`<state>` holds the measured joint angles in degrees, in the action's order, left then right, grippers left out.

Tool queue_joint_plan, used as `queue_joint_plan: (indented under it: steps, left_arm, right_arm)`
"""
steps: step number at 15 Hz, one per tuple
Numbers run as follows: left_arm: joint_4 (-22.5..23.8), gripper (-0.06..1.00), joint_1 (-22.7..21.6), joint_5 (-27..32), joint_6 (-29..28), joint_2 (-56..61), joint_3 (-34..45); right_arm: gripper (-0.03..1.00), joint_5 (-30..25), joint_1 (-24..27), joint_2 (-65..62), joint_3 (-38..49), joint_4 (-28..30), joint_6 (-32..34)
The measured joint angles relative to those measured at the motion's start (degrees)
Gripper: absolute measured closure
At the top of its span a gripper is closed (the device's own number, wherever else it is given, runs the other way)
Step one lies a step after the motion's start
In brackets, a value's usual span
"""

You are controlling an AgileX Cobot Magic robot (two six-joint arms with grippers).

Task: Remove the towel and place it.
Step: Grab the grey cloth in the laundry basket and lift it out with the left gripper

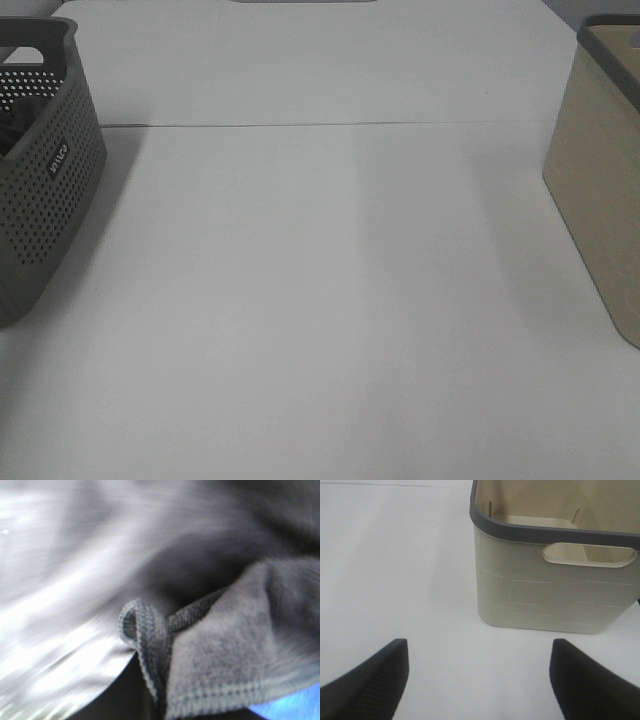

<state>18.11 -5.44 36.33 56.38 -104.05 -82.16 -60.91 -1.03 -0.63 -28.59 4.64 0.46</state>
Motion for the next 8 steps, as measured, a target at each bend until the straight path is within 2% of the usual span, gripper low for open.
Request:
queue_joint_plan:
  steps: [4,8]
  left_arm:
    - [-0.92,0.92,0.0,1.26,-0.52,10.43,0.0]
    - [-6.3,0.93,0.0,1.49,-0.69,16.56,0.0]
  right_arm:
    - [0.22,0.0,0.0,0.0,0.0,0.0,0.0]
    - [0.22,0.0,0.0,0.0,0.0,0.0,0.0]
